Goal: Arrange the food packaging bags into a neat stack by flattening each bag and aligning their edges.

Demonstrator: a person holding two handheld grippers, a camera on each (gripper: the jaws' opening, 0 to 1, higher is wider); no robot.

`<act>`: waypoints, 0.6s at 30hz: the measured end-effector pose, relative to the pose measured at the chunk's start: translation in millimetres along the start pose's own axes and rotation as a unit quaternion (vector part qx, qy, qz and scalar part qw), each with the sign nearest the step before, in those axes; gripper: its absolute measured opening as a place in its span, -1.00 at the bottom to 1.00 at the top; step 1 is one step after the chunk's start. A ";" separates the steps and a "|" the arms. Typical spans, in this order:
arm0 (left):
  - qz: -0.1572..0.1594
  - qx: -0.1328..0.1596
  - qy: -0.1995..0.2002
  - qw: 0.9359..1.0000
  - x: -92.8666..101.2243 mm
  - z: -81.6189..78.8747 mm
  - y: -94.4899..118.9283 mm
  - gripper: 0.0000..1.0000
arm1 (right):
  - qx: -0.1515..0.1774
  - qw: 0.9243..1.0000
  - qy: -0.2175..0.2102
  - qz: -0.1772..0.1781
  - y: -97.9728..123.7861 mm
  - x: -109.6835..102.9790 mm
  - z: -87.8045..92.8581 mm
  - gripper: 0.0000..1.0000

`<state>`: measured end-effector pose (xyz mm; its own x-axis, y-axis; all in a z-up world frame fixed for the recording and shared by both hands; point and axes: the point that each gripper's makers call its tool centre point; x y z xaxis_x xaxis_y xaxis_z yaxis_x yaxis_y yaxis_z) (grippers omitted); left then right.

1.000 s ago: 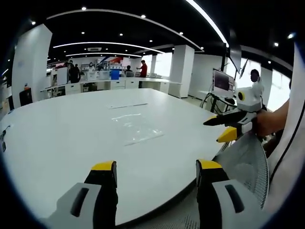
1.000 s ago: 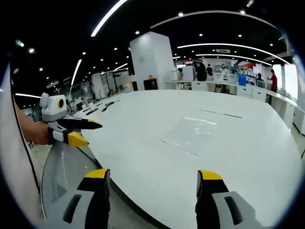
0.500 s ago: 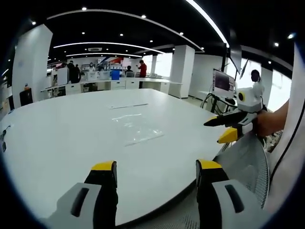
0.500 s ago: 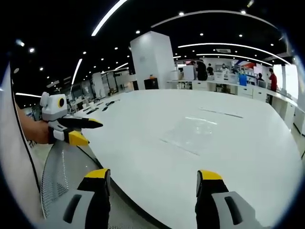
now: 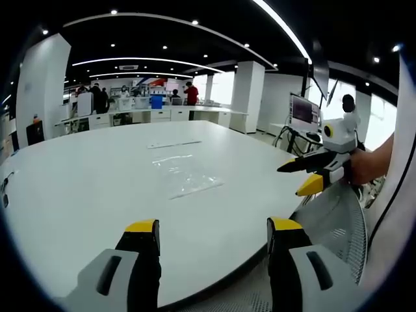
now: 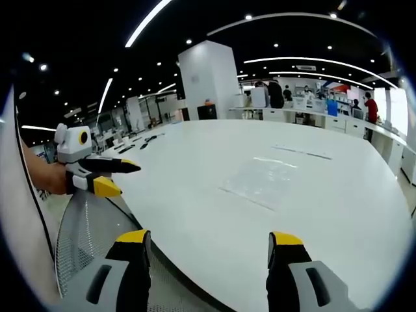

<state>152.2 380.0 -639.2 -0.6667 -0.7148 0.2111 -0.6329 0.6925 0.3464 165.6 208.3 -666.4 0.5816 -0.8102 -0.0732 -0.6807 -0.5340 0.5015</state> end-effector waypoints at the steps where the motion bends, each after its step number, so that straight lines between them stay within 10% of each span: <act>1: 0.000 0.000 0.000 1.000 0.0 0.1 0.0 0.30 | 0.000 1.000 0.000 0.000 0.0 -0.1 0.0 0.46; 18: 0.005 -0.003 -0.003 1.000 1.2 1.3 -0.5 0.30 | -0.003 1.000 0.002 0.001 -1.2 1.1 1.9 0.45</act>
<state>151.2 378.9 -640.4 -0.6756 -0.7068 0.2098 -0.6230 0.6994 0.3502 166.2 207.6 -668.7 0.5824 -0.8100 -0.0681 -0.6790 -0.5308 0.5072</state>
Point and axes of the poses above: the point that each gripper's makers call its tool centre point, and the gripper's own axes: y roughly backward along the fingers, x roughly to its right, z roughly out of its underside, and after that the axes turned 10 degrees about z, right-handed
